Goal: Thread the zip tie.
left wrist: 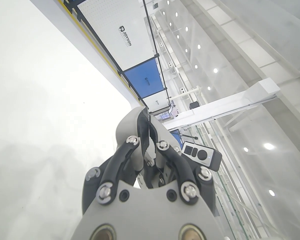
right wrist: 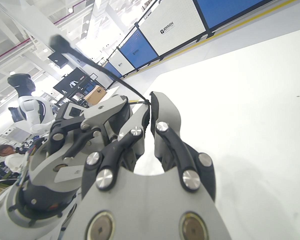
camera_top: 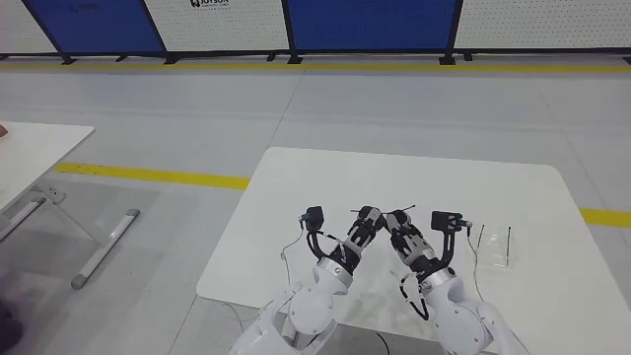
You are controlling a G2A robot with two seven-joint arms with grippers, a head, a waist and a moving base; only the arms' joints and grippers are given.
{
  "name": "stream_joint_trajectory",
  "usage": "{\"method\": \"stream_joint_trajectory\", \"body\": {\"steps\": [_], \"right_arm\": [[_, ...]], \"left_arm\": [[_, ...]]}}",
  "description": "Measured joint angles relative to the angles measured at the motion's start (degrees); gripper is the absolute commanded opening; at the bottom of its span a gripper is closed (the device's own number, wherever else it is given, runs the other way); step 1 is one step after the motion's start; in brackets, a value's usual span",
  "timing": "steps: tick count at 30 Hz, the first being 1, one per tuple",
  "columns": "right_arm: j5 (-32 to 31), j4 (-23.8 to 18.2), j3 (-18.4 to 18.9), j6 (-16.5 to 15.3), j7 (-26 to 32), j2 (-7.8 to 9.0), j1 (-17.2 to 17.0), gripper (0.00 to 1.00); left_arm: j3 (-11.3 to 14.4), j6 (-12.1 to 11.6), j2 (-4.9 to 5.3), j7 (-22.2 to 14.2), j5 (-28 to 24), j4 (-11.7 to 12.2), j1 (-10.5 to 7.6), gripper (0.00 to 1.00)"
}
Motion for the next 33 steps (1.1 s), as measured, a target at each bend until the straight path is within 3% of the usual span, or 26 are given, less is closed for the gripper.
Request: {"method": "stream_joint_trajectory", "body": {"steps": [22, 24, 26, 33], "right_arm": [[-0.9, 0.2, -0.8, 0.5, 0.7, 0.23, 0.1, 0.00], [-0.7, 0.2, -0.7, 0.7, 0.9, 0.26, 0.0, 0.27], [-0.6, 0.2, -0.7, 0.6, 1.3, 0.31, 0.0, 0.34], [-0.3, 0.0, -0.5, 0.4, 1.3, 0.42, -0.1, 0.31]], "left_arm": [[-0.3, -1.0, 0.02, 0.2, 0.1, -1.2, 0.76, 0.00], [-0.4, -1.0, 0.01, 0.2, 0.1, -1.2, 0.76, 0.00], [-0.4, -0.9, 0.00, 0.3, 0.1, -1.2, 0.76, 0.00], [-0.6, -0.8, -0.05, 0.5, -0.1, -1.1, 0.55, 0.00]]}}
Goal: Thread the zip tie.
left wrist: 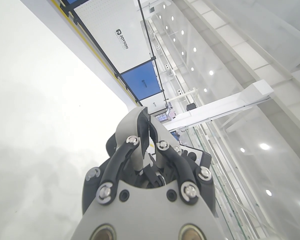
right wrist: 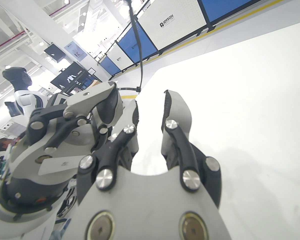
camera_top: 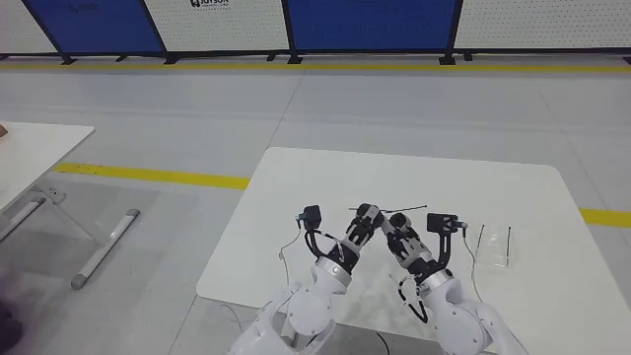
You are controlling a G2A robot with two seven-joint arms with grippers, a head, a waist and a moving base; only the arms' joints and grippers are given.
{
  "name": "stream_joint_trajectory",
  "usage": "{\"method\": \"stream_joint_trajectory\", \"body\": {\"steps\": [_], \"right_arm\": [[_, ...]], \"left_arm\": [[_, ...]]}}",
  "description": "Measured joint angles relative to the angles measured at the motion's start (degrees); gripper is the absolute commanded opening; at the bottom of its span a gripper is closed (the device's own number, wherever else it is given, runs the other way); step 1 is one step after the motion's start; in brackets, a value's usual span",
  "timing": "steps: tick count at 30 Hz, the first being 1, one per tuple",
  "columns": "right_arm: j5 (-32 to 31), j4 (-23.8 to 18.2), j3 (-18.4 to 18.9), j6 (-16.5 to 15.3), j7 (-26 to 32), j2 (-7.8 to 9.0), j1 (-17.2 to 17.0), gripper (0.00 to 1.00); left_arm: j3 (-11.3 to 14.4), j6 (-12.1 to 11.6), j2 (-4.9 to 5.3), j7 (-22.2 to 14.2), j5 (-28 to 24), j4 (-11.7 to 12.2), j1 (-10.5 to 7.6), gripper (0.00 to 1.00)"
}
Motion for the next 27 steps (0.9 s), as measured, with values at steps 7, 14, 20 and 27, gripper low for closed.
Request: {"method": "stream_joint_trajectory", "body": {"steps": [7, 14, 20, 27], "right_arm": [[0.4, -0.2, 0.1, 0.0, -0.7, 0.05, 0.0, 0.25], [0.7, -0.1, 0.0, 0.2, -1.0, 0.05, 0.4, 0.22], [1.0, 0.4, -0.3, 0.5, -0.9, -0.01, 0.9, 0.18], [1.2, 0.6, -0.6, 0.6, -1.0, -0.03, 1.2, 0.00]], "left_arm": [[0.1, 0.2, -0.04, -0.3, 0.0, 0.3, -0.21, 0.00], [0.2, 0.3, -0.05, -0.7, 0.2, 0.6, -0.19, 0.00], [0.2, 0.2, -0.01, -1.2, 0.3, 0.4, -0.02, 0.00], [0.1, 0.2, 0.03, -1.4, 0.4, 0.2, 0.10, 0.00]]}}
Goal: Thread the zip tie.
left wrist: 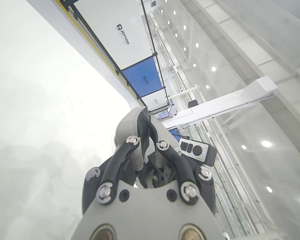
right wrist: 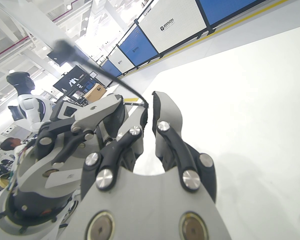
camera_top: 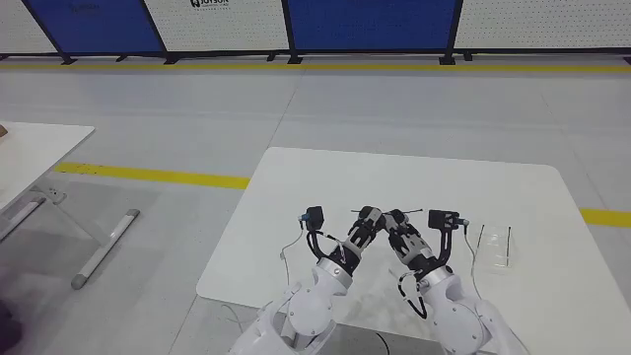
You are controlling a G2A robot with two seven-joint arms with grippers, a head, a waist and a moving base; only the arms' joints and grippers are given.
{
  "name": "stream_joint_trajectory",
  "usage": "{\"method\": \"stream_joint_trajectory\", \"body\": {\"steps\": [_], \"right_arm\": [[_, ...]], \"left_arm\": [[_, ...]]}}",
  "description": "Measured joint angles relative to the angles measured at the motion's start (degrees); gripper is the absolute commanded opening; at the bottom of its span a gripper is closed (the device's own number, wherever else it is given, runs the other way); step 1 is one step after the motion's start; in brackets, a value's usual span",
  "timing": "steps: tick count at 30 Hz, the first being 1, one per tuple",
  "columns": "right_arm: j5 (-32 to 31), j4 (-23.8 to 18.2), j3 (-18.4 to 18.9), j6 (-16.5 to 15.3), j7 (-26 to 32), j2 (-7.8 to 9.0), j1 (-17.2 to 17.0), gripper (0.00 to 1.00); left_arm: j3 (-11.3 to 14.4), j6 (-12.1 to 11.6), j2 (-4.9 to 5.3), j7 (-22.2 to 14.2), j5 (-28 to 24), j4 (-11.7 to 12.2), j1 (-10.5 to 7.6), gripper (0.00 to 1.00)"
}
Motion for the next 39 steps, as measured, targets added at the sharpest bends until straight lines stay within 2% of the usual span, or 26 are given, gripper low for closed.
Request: {"method": "stream_joint_trajectory", "body": {"steps": [22, 31, 39], "right_arm": [[-0.7, 0.4, -0.5, 0.0, 0.8, 0.18, 0.0, 0.00], [-1.2, 0.7, -0.7, 0.2, 1.1, 0.27, -0.1, 0.00], [-1.6, 1.4, -1.1, 0.5, 1.6, 0.28, 0.2, 0.00]], "left_arm": [[-0.1, -0.8, -0.01, 0.4, -0.2, -0.9, 0.38, 0.00], [-0.4, -1.5, 0.08, 0.3, -0.1, -2.1, 0.89, 0.00], [-0.6, -2.1, 0.24, -0.2, 0.0, -4.2, 1.80, 0.00]]}}
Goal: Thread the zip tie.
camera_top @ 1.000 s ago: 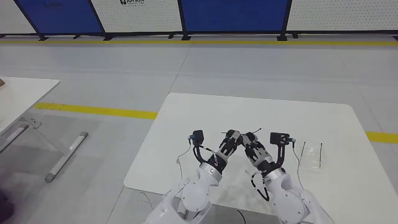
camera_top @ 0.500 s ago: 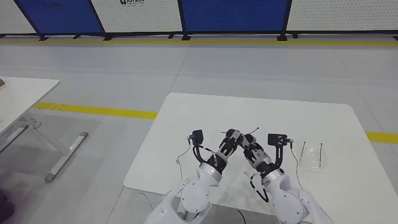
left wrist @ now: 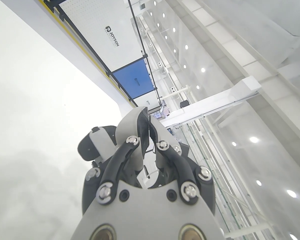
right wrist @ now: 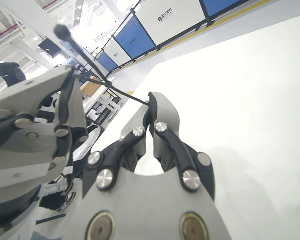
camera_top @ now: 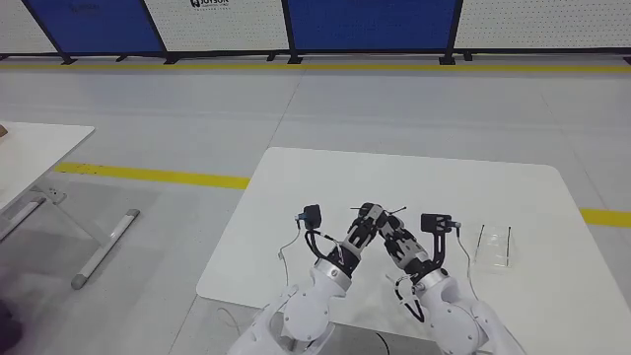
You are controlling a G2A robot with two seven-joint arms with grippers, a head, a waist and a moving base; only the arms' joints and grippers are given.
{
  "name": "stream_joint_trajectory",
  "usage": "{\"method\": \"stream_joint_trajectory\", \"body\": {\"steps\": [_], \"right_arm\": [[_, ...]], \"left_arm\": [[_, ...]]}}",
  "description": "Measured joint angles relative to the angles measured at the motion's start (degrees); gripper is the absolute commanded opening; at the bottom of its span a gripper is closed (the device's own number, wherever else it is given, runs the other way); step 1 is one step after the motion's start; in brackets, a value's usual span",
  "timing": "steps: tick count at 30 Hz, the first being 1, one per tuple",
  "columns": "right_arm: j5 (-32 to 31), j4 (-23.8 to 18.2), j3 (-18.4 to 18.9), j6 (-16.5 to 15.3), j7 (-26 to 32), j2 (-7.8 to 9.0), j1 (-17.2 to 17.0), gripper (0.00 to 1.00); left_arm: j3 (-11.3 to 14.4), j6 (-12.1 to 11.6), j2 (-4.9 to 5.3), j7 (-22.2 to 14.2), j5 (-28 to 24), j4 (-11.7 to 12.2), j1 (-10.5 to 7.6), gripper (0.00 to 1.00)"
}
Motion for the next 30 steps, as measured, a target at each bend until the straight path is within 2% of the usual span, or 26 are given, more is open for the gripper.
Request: {"method": "stream_joint_trajectory", "body": {"steps": [8, 16, 17, 18, 19, 24, 30], "right_arm": [[0.1, 1.3, -0.3, 0.2, 0.0, -0.04, 0.4, 0.00], [0.7, 2.4, -0.4, 0.0, -0.1, -0.07, 0.8, 0.00], [1.1, 2.4, -0.3, 0.0, -0.3, -0.09, 0.8, 0.31], [1.7, 2.2, -0.1, 0.1, -0.6, -0.11, 0.7, 0.95], [2.4, 1.9, 0.2, 0.3, -1.0, -0.12, 0.6, 1.00], [8.9, -2.4, 4.2, 0.3, -3.2, 0.15, -1.7, 1.00], [21.9, -8.0, 13.3, -0.8, -5.9, 0.71, -5.7, 1.00]], "left_arm": [[-0.1, -0.6, 0.16, -1.0, -0.4, -2.4, 0.91, 0.00], [0.3, -1.0, 0.21, -0.8, -0.1, -3.6, 1.32, 0.00], [0.2, -0.9, 0.21, -0.4, 0.3, -3.5, 1.29, 0.00], [0.1, -0.8, 0.21, 0.3, 0.8, -3.3, 1.18, 0.00], [-0.1, -0.6, 0.17, 1.2, 1.3, -2.9, 1.03, 0.00], [-1.0, 0.1, -0.24, 6.7, 1.1, 0.3, -0.30, 0.00], [-2.5, 0.7, -0.47, 9.2, -0.6, 3.9, -1.14, 0.00]]}}
